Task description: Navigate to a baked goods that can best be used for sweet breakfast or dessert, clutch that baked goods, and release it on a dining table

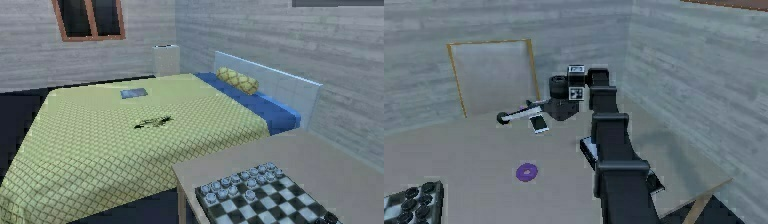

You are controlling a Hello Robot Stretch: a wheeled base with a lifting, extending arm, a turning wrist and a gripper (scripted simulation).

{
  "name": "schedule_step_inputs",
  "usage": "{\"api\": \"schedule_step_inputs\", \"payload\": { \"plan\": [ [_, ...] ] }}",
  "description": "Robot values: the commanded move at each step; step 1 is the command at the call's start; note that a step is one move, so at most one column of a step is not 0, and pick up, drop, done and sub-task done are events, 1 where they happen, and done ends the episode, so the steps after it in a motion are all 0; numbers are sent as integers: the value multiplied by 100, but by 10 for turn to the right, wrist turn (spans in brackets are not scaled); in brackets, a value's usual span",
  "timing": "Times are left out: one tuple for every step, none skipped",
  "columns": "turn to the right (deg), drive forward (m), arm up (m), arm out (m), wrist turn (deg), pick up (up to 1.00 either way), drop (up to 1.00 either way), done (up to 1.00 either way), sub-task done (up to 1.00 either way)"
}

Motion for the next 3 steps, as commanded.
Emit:
{"api": "schedule_step_inputs", "payload": {
  "plan": [
    [0,0,4,0,0,0,0,0,0],
    [0,0,0,-8,0,0,0,0,0],
    [0,0,0,0,0,0,0,100,0]
  ]
}}
